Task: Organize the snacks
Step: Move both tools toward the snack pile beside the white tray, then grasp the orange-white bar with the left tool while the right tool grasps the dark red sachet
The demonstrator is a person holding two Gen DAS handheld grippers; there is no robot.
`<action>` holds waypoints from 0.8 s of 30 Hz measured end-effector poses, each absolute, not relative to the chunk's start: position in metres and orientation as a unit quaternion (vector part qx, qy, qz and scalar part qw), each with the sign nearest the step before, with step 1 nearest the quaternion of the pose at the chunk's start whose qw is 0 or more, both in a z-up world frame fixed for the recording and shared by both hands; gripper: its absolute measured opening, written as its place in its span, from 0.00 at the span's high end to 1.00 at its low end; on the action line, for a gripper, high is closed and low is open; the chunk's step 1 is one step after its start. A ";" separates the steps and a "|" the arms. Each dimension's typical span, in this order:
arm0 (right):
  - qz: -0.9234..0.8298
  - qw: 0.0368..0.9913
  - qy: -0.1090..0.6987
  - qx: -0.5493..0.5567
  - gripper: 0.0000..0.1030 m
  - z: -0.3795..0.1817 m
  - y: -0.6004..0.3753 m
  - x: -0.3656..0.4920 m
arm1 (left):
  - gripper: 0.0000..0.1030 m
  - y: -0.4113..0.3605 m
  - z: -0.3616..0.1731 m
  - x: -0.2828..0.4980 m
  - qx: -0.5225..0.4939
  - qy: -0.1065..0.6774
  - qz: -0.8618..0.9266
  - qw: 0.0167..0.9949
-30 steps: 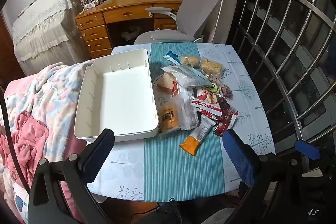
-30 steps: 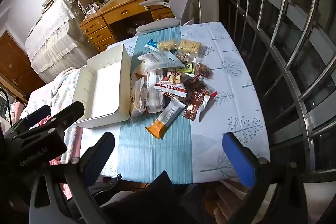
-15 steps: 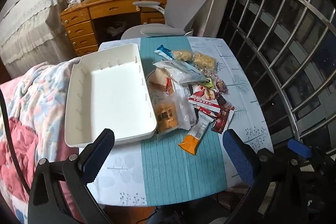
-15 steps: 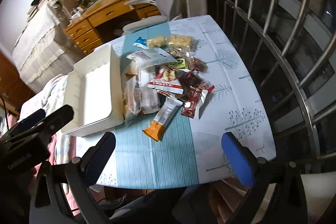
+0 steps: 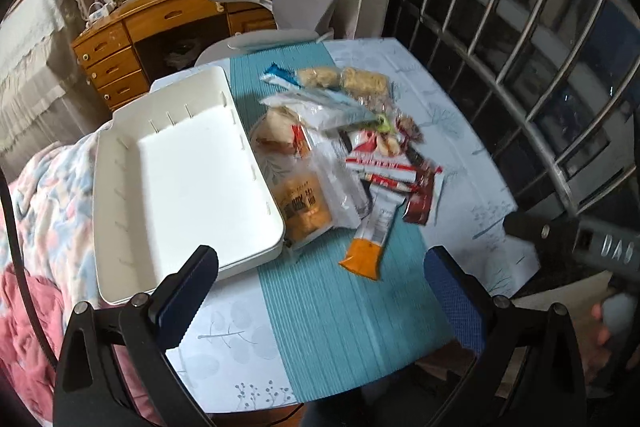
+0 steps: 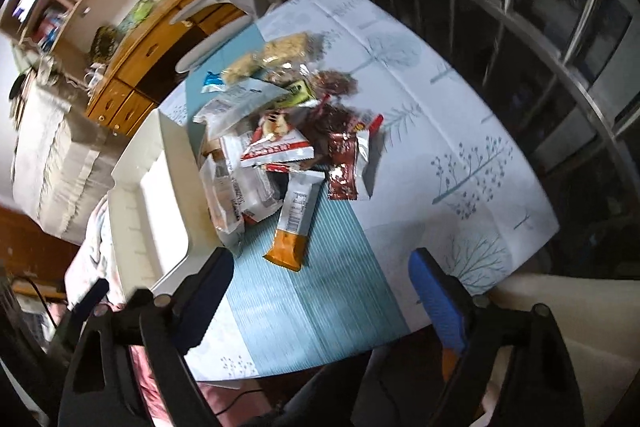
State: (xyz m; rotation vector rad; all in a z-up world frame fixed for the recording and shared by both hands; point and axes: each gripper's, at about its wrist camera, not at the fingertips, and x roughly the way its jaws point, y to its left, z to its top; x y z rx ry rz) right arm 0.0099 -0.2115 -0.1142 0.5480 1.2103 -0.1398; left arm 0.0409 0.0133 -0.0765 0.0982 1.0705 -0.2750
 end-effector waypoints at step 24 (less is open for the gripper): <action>-0.042 0.678 0.680 0.276 0.50 -0.244 -0.256 0.104 | 0.09 -0.076 -0.226 0.099 0.074 0.642 -0.115 0.755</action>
